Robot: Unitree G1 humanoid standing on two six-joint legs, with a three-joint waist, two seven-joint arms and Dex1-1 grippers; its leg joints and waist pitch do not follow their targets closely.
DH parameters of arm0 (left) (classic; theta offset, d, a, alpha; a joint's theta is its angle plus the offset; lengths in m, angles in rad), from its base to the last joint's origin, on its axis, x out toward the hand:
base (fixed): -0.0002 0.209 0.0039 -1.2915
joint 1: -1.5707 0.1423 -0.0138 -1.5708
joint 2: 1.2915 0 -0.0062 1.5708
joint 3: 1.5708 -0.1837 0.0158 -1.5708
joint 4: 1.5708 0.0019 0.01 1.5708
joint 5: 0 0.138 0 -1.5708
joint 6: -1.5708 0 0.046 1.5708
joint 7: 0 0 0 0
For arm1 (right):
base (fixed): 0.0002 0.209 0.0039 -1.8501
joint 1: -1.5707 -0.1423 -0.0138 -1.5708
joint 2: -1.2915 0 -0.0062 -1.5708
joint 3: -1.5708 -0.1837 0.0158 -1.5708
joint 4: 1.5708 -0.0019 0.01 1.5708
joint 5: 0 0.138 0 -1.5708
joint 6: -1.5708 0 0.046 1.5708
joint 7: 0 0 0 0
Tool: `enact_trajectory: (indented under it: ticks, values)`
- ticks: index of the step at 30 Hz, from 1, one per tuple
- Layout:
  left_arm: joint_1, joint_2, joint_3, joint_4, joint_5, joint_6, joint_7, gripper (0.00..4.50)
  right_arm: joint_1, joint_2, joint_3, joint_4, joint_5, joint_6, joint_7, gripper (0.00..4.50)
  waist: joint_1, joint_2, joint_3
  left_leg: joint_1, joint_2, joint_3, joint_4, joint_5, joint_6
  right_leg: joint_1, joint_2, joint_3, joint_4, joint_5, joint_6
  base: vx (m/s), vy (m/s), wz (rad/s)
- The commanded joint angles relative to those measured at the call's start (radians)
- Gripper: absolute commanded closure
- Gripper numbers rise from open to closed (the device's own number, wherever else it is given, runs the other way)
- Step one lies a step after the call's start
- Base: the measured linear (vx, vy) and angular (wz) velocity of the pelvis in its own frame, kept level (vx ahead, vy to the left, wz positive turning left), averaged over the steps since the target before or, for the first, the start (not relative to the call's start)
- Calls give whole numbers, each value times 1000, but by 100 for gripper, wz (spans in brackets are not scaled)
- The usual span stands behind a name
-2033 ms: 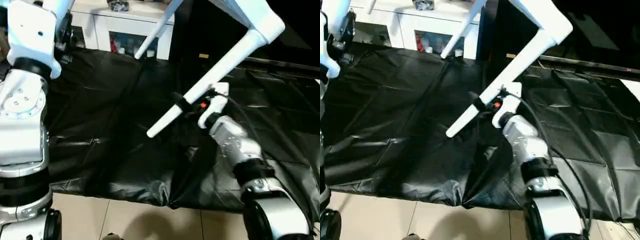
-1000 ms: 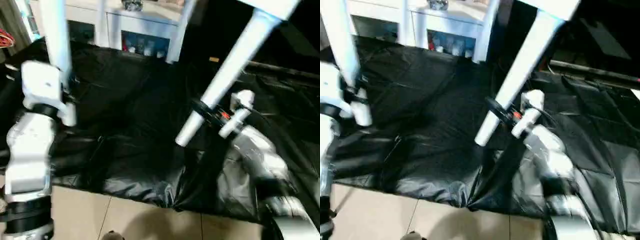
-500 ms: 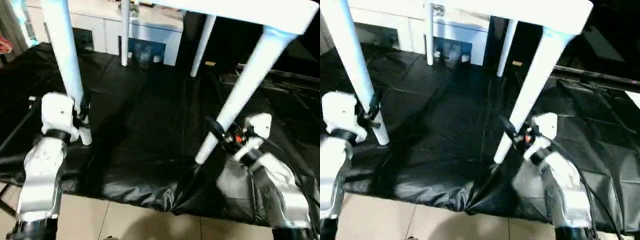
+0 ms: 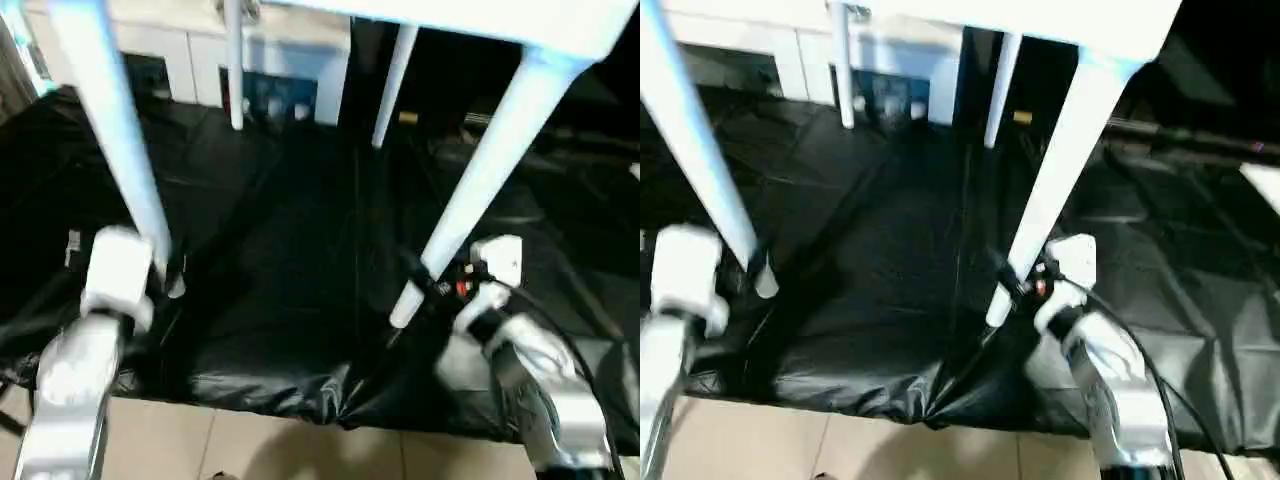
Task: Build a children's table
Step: Flip table
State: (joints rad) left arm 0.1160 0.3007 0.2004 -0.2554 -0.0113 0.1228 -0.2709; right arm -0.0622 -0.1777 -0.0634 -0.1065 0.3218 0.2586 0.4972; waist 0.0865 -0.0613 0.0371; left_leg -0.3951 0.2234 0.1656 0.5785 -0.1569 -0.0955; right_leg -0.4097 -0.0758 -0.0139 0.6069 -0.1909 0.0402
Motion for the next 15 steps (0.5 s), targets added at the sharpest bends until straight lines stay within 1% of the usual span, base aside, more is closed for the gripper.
enact_trajectory:
  ticks: [1,2,3,4,5,6,7,8,9,10,11,12,13,14,15]
  values:
    - [69,-18,24,-80,-33,-13,-4,93,41,-14,-20,-58,28,19,-3,145,-6,22,-44,17,1,6,-83,-396,-34,22,-18,16,-78,-202,-91,0,0,0]
    - [86,-22,27,-91,-36,-16,-3,82,50,-15,-21,-66,32,22,-2,142,-4,23,-44,18,2,7,-83,-400,-33,21,-19,17,-80,-214,-89,0,0,0]
    - [86,-22,27,-91,-36,-16,-3,82,50,-15,-21,-66,32,22,-2,142,-4,19,-40,19,1,8,-83,-416,-28,19,-19,18,-85,-250,-76,0,0,0]
    - [151,-40,32,-132,-47,-27,1,62,88,-17,-23,-96,41,22,3,112,-4,21,-42,23,2,8,-82,-425,-26,17,-18,19,-87,-272,-70,0,0,0]
    - [202,-62,37,-163,-55,-43,9,49,120,-16,-28,-123,51,24,4,108,-5,14,-38,17,3,7,-85,-427,-24,19,-19,19,-89,-282,-66,0,0,0]
    - [261,-92,41,-194,-75,-59,16,40,161,-14,-33,-156,56,22,1,108,2,15,-36,19,7,8,-85,-431,-24,19,-22,21,-92,-292,-61,0,0,0]
    - [298,-111,43,-214,-90,-69,19,34,186,-13,-36,-178,59,22,-3,108,-2,13,-31,17,4,10,-87,-449,-20,16,-18,20,-95,-320,-50,0,0,0]
    - [339,-126,32,-233,-107,-81,14,34,220,-17,-32,-205,46,13,-7,108,-2,11,-33,19,3,10,-86,-456,-20,16,-18,20,-98,-342,-43,0,0,0]
    - [339,-126,32,-233,-107,-81,14,27,220,-17,-32,-205,46,13,-7,108,0,12,-33,19,4,9,-86,-462,-21,15,-19,22,-100,-359,-36,0,0,0]
    - [381,-135,7,-259,-125,-91,1,27,259,-18,-34,-242,36,7,-18,108,-3,11,-29,21,2,6,-87,-497,-23,8,-18,21,-107,-425,-11,0,0,0]
    - [390,-136,0,-266,-128,-91,-2,27,267,-16,-38,-252,35,9,-24,108,-2,13,-27,23,2,4,-87,-508,-25,6,-19,21,-110,-449,-3,0,0,0]
    - [410,-142,-20,-289,-131,-75,-3,27,287,-13,-61,-281,37,24,-50,108,-2,18,-24,26,3,2,-88,-533,-30,2,-19,22,-115,-481,8,0,0,0]
    - [414,-144,-25,-295,-129,-63,0,27,290,-12,-70,-289,38,29,-58,108,-4,15,-19,32,1,1,-87,-572,-34,-6,-17,20,-123,-533,18,0,0,0]
    - [414,-145,-26,-296,-130,-60,1,27,290,-12,-72,-290,40,30,-59,108,-6,15,-17,36,0,1,-85,-595,-37,-11,-15,18,-128,-564,24,0,0,0]
    - [414,-153,-34,-305,-136,-39,8,27,289,-11,-82,-299,48,36,-65,108,-11,16,-20,37,-2,-3,-84,-602,-43,-8,-16,17,-127,-583,32,0,0,0]
